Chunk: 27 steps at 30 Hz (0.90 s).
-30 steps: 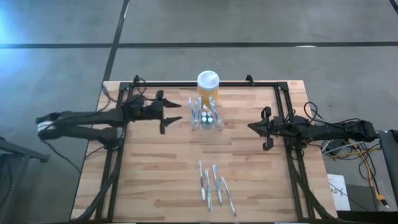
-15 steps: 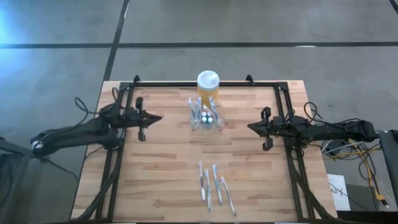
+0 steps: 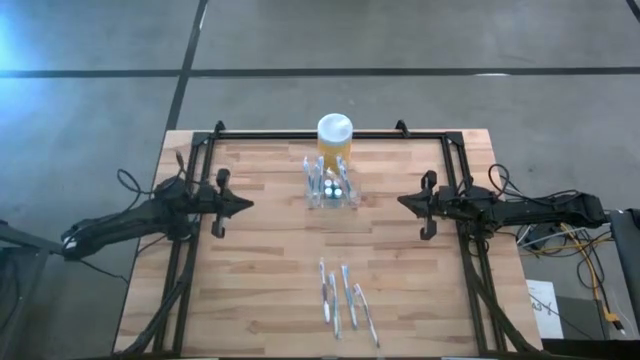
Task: Pick & Place toothbrushing station
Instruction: Put the violet toothbrush into the transparent organizer
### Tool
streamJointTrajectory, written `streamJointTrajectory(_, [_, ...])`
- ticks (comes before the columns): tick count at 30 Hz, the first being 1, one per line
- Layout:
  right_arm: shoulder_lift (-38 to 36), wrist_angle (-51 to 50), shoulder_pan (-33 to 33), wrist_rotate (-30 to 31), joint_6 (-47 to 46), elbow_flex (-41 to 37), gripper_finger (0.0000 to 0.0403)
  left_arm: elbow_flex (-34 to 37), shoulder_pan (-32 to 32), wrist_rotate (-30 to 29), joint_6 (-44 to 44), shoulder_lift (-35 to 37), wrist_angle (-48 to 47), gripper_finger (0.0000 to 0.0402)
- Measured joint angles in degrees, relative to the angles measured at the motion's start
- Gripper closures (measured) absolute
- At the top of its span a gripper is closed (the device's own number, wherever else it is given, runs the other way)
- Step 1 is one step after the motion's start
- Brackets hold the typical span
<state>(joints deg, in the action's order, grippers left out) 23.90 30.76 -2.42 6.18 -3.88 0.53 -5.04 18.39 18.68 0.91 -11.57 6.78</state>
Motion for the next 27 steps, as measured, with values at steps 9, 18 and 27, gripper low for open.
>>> streamJointTrajectory(9, [0.33,-0.09,0.0,1.53,0.46,0.0,0.0394,4.51,0.0,0.22,1.07,0.0,4.85,0.0398])
streamJointTrajectory(18, [0.33,-0.02,0.0,1.5,0.86,0.0,0.0394,4.55,0.0,1.27,0.69,-0.07,3.65,0.0397])
streamJointTrajectory(27, [0.68,-0.01,0.02,1.5,0.89,0.0,0.0394,4.59,0.0,0.79,0.7,-0.07,3.78,0.0388])
